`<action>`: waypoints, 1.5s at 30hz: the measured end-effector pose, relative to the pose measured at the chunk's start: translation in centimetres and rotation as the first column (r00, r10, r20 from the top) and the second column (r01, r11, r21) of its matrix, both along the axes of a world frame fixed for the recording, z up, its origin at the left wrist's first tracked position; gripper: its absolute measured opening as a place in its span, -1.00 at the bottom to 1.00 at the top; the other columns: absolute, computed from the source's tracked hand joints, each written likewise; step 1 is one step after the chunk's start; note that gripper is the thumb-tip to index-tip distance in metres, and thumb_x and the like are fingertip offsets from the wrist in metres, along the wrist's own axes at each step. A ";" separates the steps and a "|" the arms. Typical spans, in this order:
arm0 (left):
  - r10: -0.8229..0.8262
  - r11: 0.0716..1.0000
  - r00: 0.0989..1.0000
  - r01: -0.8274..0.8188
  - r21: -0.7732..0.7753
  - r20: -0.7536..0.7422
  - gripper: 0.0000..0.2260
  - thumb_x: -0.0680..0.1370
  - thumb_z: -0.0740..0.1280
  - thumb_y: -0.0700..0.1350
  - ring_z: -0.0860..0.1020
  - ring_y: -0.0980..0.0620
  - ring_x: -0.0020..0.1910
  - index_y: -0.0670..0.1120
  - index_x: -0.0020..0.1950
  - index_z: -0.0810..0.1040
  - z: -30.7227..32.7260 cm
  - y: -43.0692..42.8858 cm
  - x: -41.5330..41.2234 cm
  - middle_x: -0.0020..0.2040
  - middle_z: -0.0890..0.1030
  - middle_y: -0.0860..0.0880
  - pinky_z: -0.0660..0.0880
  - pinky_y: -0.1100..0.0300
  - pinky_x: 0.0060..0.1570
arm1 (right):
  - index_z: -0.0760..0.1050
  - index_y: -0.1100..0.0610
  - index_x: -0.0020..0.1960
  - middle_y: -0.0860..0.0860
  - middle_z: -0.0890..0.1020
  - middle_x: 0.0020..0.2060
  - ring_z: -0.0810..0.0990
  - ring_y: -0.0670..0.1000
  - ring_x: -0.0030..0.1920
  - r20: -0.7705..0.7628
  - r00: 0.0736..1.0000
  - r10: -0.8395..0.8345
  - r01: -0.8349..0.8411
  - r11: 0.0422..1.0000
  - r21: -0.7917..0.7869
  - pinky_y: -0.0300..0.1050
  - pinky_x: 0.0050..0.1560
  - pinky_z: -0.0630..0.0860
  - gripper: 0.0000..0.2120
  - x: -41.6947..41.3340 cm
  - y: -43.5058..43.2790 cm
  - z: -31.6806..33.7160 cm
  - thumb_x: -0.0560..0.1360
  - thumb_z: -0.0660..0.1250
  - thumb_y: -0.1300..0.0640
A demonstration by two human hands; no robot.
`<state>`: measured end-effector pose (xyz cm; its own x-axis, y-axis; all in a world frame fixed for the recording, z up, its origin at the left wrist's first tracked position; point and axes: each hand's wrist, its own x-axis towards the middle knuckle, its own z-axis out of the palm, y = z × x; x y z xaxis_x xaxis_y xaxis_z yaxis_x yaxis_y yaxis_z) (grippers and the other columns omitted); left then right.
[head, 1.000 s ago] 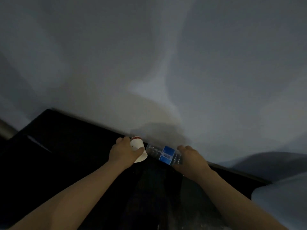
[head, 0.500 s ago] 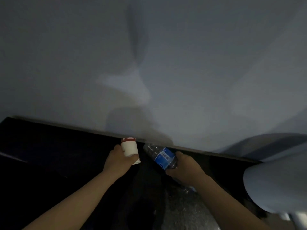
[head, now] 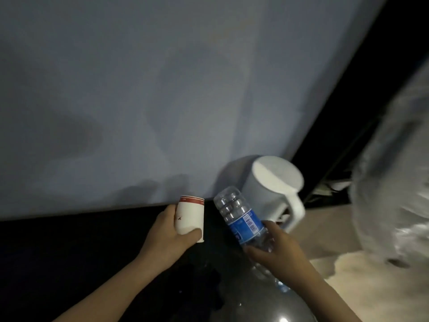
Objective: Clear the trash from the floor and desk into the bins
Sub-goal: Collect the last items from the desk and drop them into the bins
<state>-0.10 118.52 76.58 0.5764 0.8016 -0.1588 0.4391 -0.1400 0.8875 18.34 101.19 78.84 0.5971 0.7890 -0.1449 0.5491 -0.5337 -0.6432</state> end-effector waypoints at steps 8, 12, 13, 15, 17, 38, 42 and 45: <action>-0.325 0.939 0.943 0.313 0.143 0.069 -0.46 0.23 0.43 0.13 0.52 0.15 -0.03 0.14 0.16 0.37 8.1 -21.1 11.6 0.08 0.47 0.12 0.56 0.10 -0.10 | 0.44 -0.24 0.02 -0.24 0.62 -0.19 0.58 -0.28 -0.20 0.010 0.950 -0.313 0.305 0.933 0.189 -0.41 -0.26 0.45 -0.62 4.8 -25.5 7.8 0.29 0.52 -0.05; -0.440 0.877 0.893 0.407 0.255 0.089 -0.37 0.13 0.33 0.23 0.53 0.06 -0.02 0.10 0.16 0.38 11.9 -32.0 17.6 0.08 0.49 0.07 0.52 0.07 -0.03 | 0.40 -0.30 -0.05 -0.22 0.60 -0.24 0.56 -0.34 -0.20 0.045 0.879 -0.474 0.445 0.851 0.278 -0.45 -0.34 0.45 -0.61 6.3 -37.4 11.1 0.29 0.53 0.00; -0.477 0.855 0.875 0.439 0.276 0.084 -0.36 0.16 0.37 0.20 0.52 0.05 -0.01 0.08 0.20 0.38 12.7 -34.4 18.9 0.10 0.48 0.05 0.50 0.10 -0.05 | 0.39 -0.31 -0.07 -0.22 0.59 -0.23 0.55 -0.36 -0.19 0.056 0.857 -0.511 0.475 0.829 0.296 -0.46 -0.34 0.44 -0.61 6.6 -40.0 11.8 0.30 0.52 -0.01; -0.552 0.806 0.830 0.506 0.306 0.081 -0.40 0.25 0.45 0.12 0.50 0.05 -0.01 0.04 0.24 0.37 14.1 -38.7 21.5 0.13 0.47 0.02 0.44 0.16 -0.13 | 0.37 -0.32 -0.05 -0.22 0.59 -0.18 0.54 -0.38 -0.17 0.062 0.811 -0.581 0.535 0.781 0.322 -0.47 -0.34 0.42 -0.61 7.0 -44.9 13.2 0.31 0.51 -0.02; -0.620 0.753 0.781 0.566 0.337 0.073 -0.38 0.22 0.42 0.15 0.49 0.05 -0.02 0.05 0.23 0.37 15.5 -42.6 24.0 0.13 0.46 0.03 0.40 0.18 -0.16 | 0.38 -0.31 -0.04 -0.18 0.60 -0.14 0.56 -0.30 -0.15 0.065 0.754 -0.654 0.597 0.722 0.350 -0.43 -0.26 0.43 -0.62 7.6 -49.3 14.2 0.31 0.51 -0.03; -0.893 0.423 0.443 0.761 0.491 0.082 -0.48 0.11 0.26 0.28 0.48 0.22 -0.15 0.14 0.02 0.41 20.4 -61.8 54.7 -0.06 0.48 0.14 0.39 0.24 -0.28 | 0.42 -0.21 0.10 -0.19 0.62 -0.09 0.56 -0.35 -0.13 0.015 0.409 -0.912 0.811 0.371 0.453 -0.36 -0.17 0.44 -0.60 29.3 -67.8 16.6 0.33 0.51 -0.11; -0.910 0.390 0.408 0.785 0.481 0.071 -0.49 0.12 0.26 0.28 0.49 0.19 -0.15 0.13 0.01 0.39 20.1 -64.3 59.8 -0.06 0.47 0.14 0.39 0.23 -0.29 | 0.44 -0.18 0.11 -0.20 0.63 -0.10 0.56 -0.35 -0.13 0.007 0.376 -0.927 0.822 0.337 0.459 -0.46 -0.25 0.42 -0.59 33.6 -70.2 16.2 0.33 0.52 -0.09; -0.926 0.352 0.373 0.802 0.482 0.057 -0.52 0.15 0.26 0.27 0.48 0.20 -0.11 0.16 0.02 0.40 19.7 -67.1 63.5 -0.04 0.48 0.13 0.43 0.22 -0.24 | 0.46 -0.18 0.10 -0.21 0.63 -0.09 0.57 -0.34 -0.13 -0.013 0.359 -0.933 0.827 0.311 0.469 -0.48 -0.25 0.43 -0.59 37.1 -72.9 15.7 0.33 0.52 -0.11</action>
<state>63.44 51.38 96.24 0.9318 -0.2302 0.2807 -0.3629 -0.5752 0.7331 55.44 28.28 94.56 0.9292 -0.2860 0.2340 0.0346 -0.5632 -0.8256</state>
